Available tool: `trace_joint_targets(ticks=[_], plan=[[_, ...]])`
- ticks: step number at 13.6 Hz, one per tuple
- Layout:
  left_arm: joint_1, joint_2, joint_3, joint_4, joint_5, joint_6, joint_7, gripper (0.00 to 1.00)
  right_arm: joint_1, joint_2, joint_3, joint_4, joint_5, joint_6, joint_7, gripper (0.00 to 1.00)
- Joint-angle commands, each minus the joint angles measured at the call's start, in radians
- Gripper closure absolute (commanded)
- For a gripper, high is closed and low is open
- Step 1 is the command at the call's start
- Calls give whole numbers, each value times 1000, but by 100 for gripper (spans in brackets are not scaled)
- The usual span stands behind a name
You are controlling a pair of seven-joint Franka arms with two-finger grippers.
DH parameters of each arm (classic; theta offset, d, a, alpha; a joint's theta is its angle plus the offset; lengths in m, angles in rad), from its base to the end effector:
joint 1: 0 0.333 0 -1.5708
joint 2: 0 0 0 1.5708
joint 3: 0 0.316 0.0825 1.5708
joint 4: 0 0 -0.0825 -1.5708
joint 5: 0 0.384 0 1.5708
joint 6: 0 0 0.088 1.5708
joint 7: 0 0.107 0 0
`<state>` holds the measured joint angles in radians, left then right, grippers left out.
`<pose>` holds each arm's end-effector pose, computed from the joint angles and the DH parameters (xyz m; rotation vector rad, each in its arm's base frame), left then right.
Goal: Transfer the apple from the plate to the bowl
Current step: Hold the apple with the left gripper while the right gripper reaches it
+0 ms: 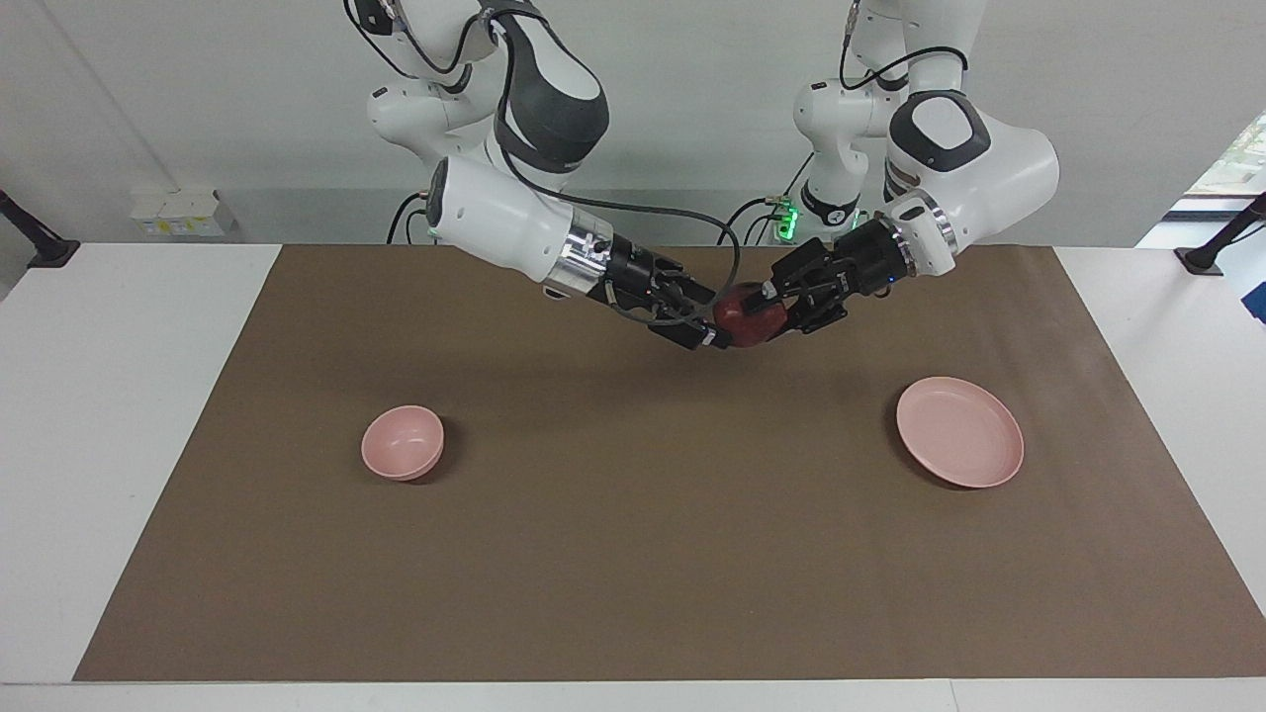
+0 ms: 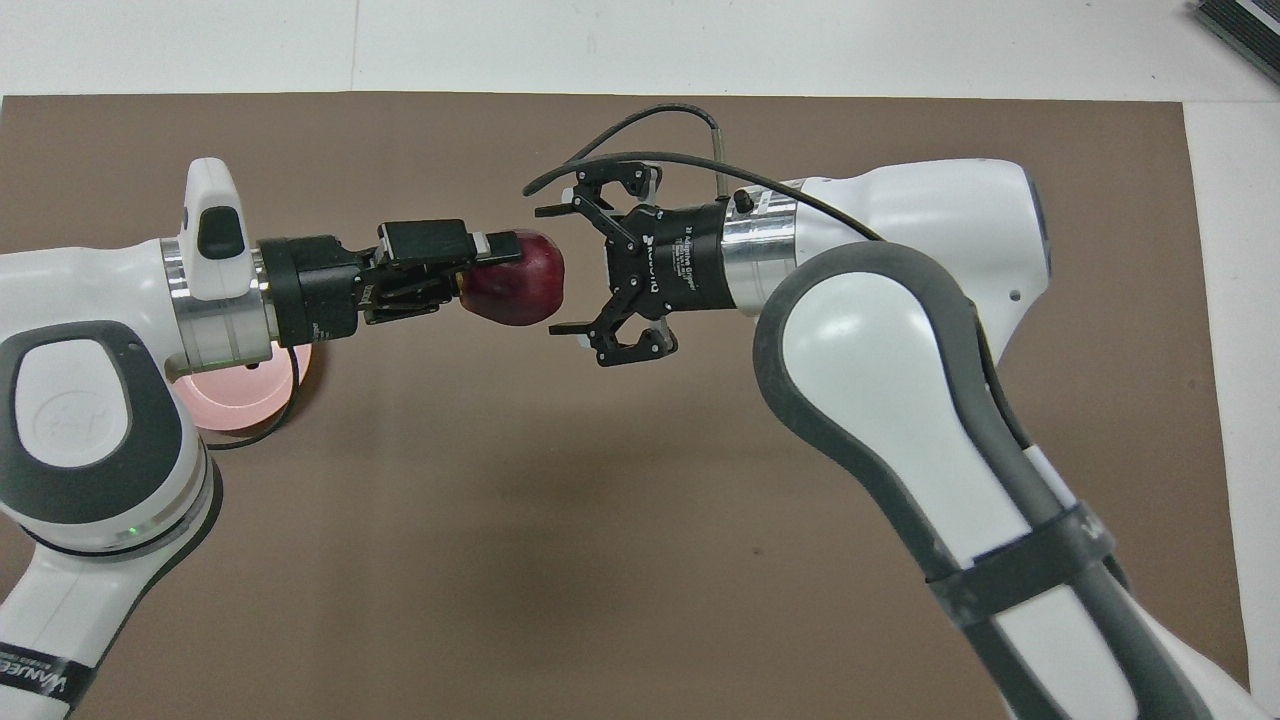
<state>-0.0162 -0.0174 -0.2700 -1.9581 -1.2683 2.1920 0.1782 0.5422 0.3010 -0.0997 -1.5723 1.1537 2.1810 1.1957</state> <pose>0.5522 -0.1990 0.5296 2.0196 0.2152 0.1752 0.6017 0.3323 0.5204 -1.7287 1.3196 0.6491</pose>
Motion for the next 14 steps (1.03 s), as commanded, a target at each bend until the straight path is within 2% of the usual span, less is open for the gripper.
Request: trace_joint_targets(ticks=[1, 2, 14], plan=[[-15, -22, 9, -13, -6, -2, -8, 100, 24, 36, 0, 52, 12, 25, 47, 0], [-15, -21, 9, -13, -6, -2, -8, 100, 51, 37, 0, 52, 11, 26, 47, 0], [-13, -26, 9, -16, -5, -2, -8, 100, 53, 37, -2, 49, -37, 26, 33, 1]])
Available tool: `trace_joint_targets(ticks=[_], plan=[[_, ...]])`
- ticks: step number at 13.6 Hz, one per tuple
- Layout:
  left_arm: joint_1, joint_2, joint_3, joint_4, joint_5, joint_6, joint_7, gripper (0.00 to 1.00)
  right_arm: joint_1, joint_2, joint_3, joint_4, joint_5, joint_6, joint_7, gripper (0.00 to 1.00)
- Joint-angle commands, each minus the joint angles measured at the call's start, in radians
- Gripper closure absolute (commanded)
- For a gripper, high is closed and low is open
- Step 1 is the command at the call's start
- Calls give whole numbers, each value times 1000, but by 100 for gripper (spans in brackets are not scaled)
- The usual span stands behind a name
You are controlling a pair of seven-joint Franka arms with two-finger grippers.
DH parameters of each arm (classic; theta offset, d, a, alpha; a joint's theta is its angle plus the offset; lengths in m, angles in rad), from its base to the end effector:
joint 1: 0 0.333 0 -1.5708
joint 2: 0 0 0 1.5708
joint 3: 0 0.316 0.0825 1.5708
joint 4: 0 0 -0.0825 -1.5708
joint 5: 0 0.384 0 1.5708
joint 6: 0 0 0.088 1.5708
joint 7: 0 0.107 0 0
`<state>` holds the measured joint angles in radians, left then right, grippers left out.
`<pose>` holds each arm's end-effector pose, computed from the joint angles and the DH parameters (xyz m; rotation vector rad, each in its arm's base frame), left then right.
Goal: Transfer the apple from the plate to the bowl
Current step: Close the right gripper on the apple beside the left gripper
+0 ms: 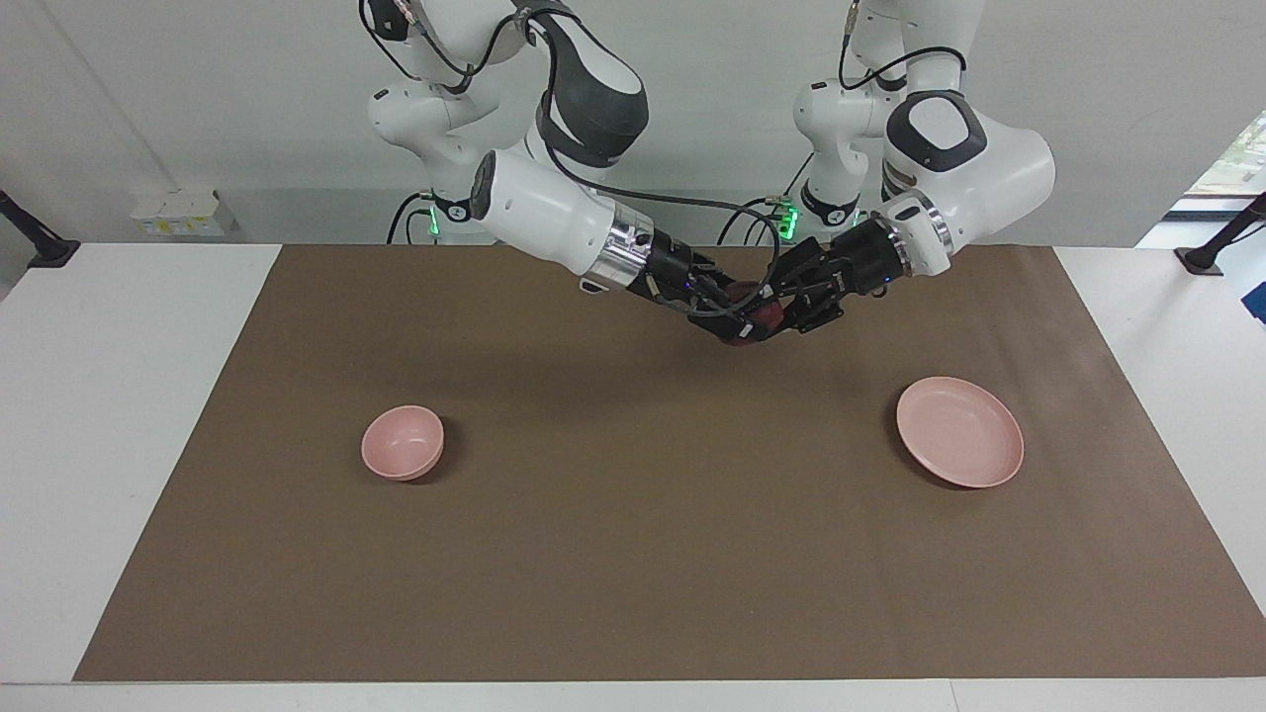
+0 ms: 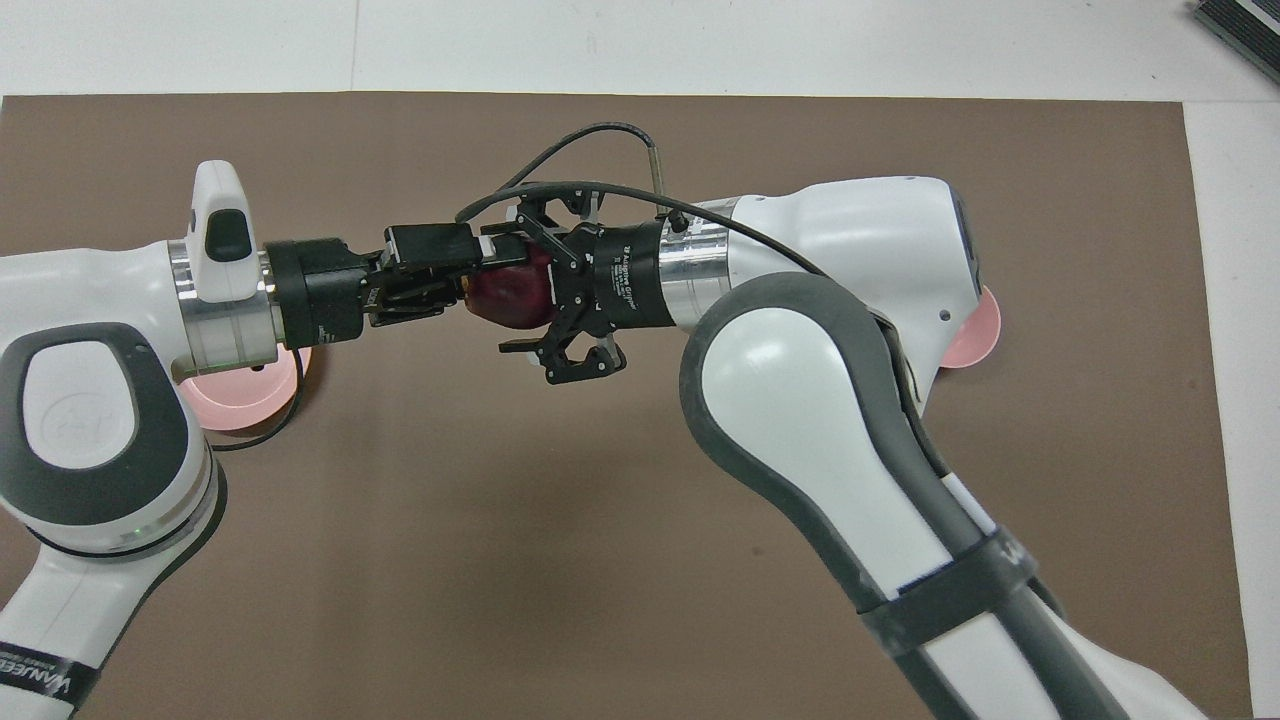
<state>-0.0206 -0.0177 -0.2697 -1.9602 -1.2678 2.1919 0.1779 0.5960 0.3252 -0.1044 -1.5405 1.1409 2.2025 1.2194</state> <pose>0.5510 -0.2012 0.5287 2.0211 0.2121 0.1708 0.5925 0.3641 0.5207 -1.7549 1.3029 0.6523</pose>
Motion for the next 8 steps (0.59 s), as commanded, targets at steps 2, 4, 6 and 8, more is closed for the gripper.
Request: trace_joint_targets(ticks=[2, 4, 6, 8], plan=[[-9, -25, 9, -14, -5, -1, -8, 100, 2, 12, 3, 17, -29, 6, 0, 61], [-9, -25, 9, -14, -5, -1, -8, 100, 7, 12, 5, 17, -36, 29, -1, 100], [-9, -25, 10, -14, -5, -1, -8, 100, 8, 12, 3, 17, -40, 31, -7, 100], [-9, -25, 10, -14, -5, -1, -5, 100, 5, 12, 3, 19, -40, 29, -17, 100]])
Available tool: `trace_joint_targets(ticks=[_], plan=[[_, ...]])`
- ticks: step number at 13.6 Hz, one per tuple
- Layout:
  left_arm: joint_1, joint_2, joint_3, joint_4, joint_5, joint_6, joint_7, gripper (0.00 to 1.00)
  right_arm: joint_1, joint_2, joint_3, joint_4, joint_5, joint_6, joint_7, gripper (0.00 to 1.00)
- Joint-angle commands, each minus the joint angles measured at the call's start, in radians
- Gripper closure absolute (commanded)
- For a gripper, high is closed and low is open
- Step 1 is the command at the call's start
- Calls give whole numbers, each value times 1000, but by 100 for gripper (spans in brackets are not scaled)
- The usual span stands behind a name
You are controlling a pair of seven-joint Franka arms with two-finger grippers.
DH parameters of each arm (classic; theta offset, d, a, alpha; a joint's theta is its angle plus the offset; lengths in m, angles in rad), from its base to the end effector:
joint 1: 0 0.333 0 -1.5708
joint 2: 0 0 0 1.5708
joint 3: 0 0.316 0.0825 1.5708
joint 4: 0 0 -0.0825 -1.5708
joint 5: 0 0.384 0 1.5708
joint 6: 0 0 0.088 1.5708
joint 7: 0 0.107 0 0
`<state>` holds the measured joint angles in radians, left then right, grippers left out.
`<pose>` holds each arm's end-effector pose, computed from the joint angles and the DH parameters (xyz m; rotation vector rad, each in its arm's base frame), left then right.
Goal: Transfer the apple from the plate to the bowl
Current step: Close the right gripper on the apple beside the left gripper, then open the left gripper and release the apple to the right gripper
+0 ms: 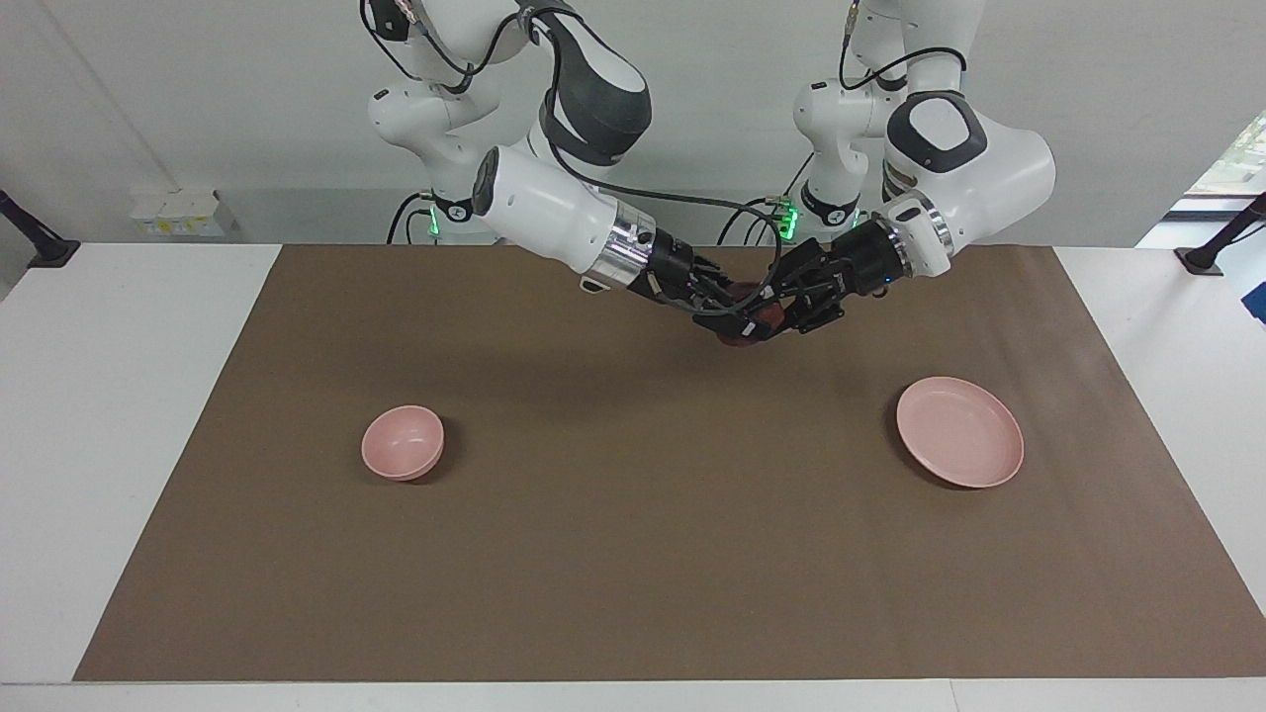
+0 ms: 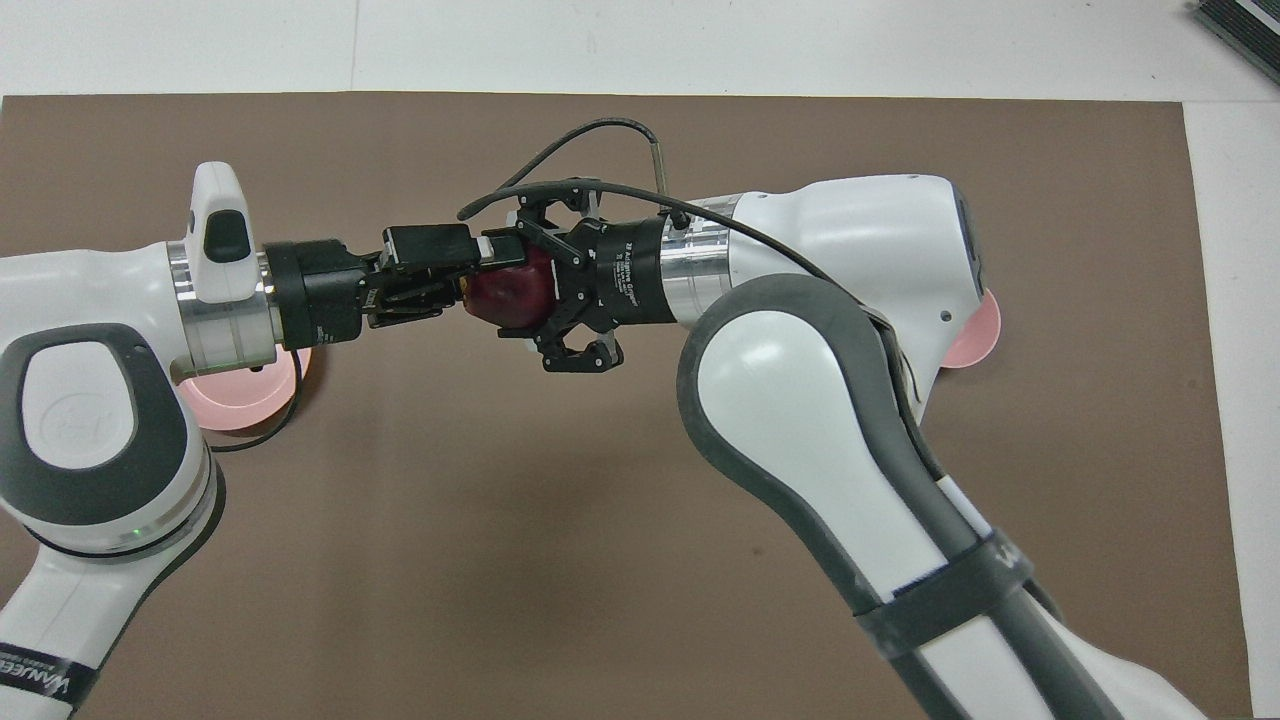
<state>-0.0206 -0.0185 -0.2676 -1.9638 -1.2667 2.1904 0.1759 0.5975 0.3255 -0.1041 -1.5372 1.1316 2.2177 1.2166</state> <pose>0.5507 -0.2001 0.5273 2.0227 0.2163 0.1670 0.5937 0.3640 0.5227 -1.7570 1.3005 0.6284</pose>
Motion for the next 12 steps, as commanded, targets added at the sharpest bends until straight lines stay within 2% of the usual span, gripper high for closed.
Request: trace_joint_targets(ticks=[1, 2, 3, 9, 10, 12], plan=[[-9, -24, 8, -9, -6, 0, 2, 73, 4, 12, 3, 15, -30, 13, -20, 100], [-9, -23, 8, -7, 3, 2, -3, 28, -2, 12, 3, 14, -32, 7, -34, 100], [-9, -23, 7, -6, 9, 6, -3, 13, -7, 12, 3, 12, -39, 4, -43, 100], [-9, -23, 8, -7, 13, 3, -1, 10, -7, 0, 3, 8, -101, -3, -45, 100], [-9, -21, 8, -6, 29, 3, -1, 2, -10, -6, -2, 3, -125, -12, -46, 100], [-2, -11, 10, 5, 123, 9, -7, 0, -13, -14, -5, 2, -168, -42, -57, 100]])
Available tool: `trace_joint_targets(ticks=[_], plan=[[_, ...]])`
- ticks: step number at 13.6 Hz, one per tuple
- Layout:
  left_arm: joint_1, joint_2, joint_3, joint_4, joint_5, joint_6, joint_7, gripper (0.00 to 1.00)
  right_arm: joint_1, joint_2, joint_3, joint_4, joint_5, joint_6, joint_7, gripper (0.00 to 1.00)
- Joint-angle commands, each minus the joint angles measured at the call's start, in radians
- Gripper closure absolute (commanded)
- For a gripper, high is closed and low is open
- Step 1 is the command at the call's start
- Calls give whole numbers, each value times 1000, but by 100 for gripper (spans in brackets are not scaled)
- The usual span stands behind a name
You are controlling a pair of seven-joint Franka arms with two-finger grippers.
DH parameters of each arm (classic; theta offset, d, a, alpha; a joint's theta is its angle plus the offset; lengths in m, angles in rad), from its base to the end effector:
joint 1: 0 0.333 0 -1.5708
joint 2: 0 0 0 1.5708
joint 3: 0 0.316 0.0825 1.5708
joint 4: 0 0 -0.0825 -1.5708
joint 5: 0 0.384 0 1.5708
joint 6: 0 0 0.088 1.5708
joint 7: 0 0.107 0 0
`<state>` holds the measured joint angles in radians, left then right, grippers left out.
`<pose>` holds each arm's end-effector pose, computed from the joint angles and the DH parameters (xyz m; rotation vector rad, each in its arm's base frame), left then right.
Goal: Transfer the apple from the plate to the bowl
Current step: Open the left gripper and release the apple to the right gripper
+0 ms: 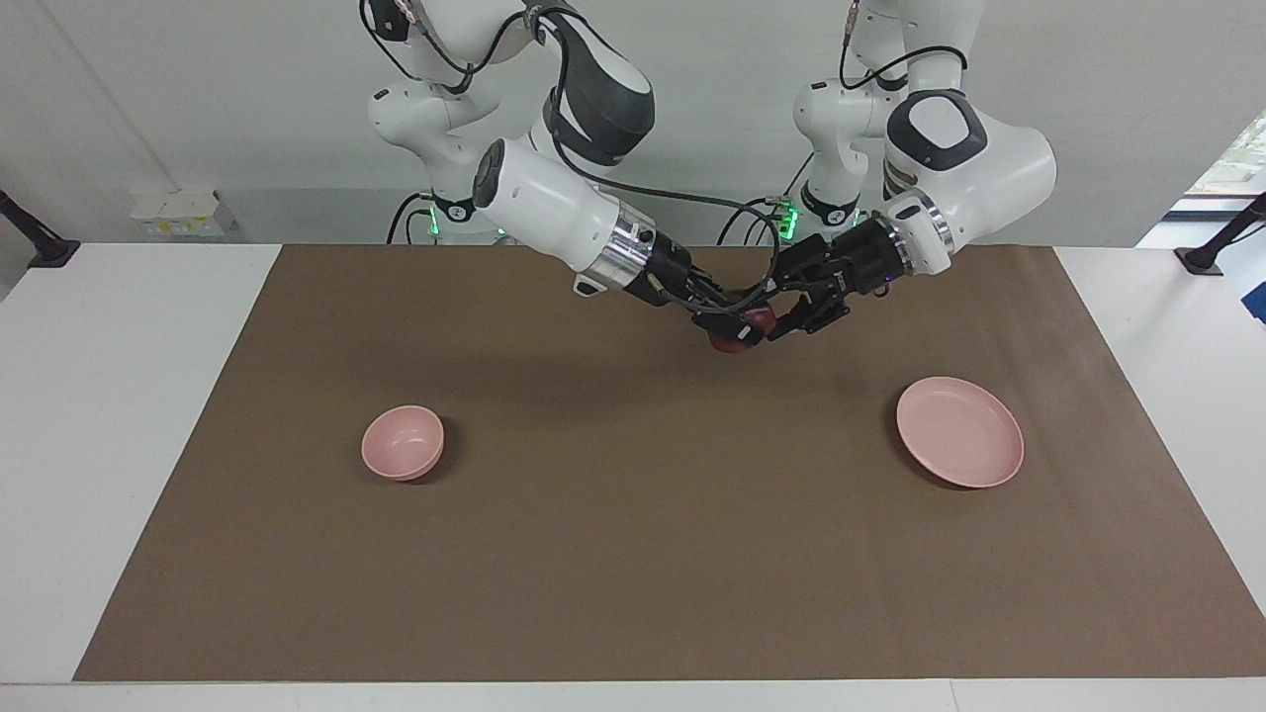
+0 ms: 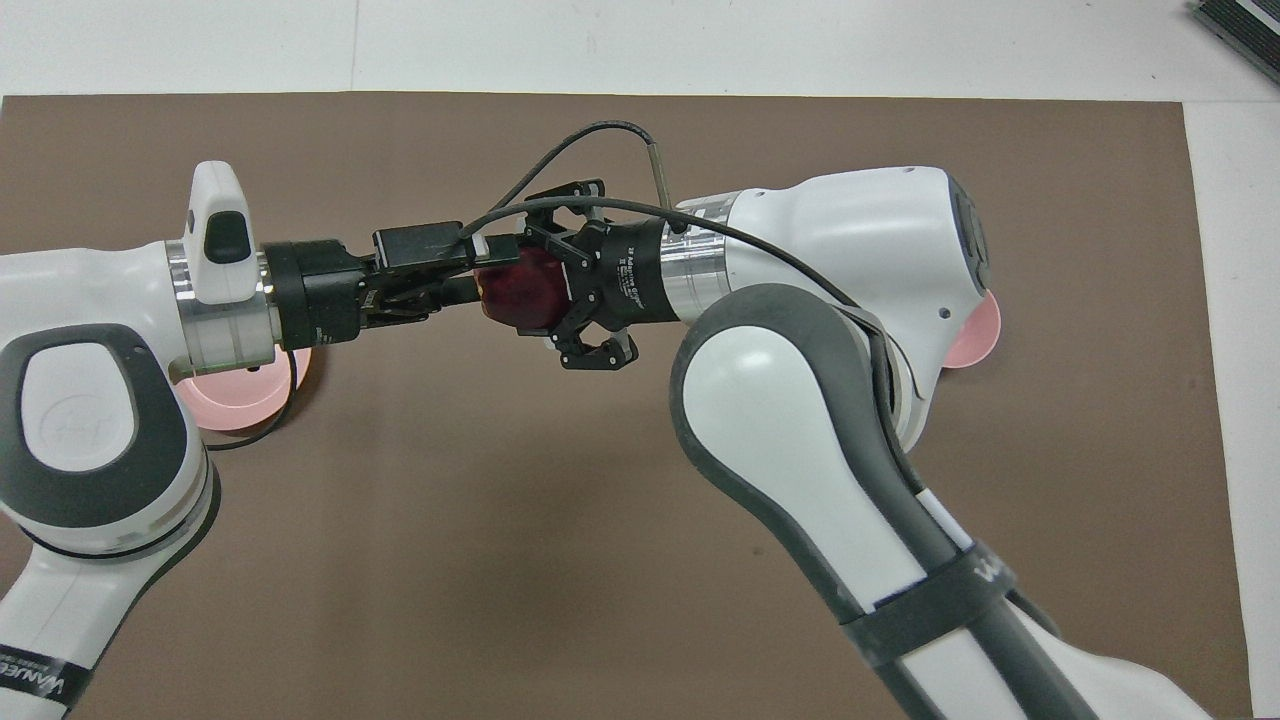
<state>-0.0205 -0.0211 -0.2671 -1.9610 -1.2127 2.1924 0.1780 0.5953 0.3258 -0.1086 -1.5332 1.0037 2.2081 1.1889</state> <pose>0.5504 -0.1988 0.5285 2.0692 0.1813 0.1846 0.5953 0.3590 0.5205 -1.8927 1.2585 0.5204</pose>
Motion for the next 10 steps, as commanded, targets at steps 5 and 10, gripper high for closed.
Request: trace_joint_targets(ticks=[5, 10], plan=[[39, -5, 17, -4, 299, -12, -28, 0, -15, -71, -5, -56, -206, -67, -55, 100], [60, -7, 19, -10, 753, -88, -26, 0, -38, -111, -6, -100, -514, -131, -159, 100]])
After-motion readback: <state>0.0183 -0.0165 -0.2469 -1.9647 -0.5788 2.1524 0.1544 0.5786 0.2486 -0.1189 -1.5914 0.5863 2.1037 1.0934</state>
